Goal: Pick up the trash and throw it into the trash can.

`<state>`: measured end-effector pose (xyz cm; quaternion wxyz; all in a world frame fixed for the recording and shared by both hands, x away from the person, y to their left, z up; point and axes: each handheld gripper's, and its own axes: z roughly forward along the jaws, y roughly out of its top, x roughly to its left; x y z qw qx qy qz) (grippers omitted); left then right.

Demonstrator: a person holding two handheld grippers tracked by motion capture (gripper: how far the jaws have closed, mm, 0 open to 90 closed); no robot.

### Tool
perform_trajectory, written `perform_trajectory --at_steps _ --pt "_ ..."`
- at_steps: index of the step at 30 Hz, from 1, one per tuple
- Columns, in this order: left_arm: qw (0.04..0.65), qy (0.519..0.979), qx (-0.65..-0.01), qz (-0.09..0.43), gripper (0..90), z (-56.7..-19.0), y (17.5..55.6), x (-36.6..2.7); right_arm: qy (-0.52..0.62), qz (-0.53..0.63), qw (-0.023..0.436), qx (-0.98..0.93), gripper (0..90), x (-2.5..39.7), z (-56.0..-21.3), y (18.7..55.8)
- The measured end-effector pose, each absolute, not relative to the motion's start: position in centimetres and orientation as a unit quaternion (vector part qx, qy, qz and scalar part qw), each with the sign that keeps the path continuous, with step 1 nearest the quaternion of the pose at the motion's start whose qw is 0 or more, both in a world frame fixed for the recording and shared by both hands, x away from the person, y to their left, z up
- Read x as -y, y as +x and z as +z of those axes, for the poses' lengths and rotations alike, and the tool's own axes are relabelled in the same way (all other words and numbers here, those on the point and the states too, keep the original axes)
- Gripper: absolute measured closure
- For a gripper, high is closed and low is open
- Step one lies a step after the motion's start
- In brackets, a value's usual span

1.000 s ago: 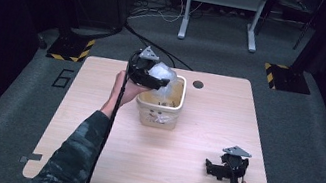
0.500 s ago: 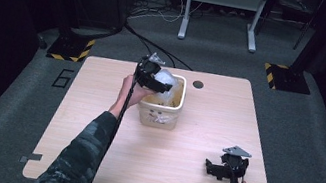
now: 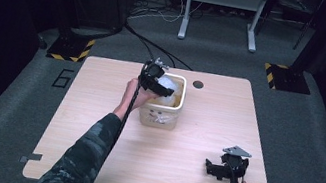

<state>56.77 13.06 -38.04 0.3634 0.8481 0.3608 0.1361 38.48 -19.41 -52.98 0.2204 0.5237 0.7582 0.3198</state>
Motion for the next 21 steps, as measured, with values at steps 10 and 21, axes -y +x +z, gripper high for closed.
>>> perform_trajectory --at_steps 10,21 --pt "0.355 0.851 -0.362 0.134 2.2 -37.0 56.1 -13.5 0.524 0.32 0.22 -0.758 0.0 19.4 -53.0 38.5" --pt "0.357 0.853 -0.355 0.137 1.2 -35.6 54.8 -15.1 0.524 0.32 0.22 -0.758 0.0 19.4 -53.0 38.5"
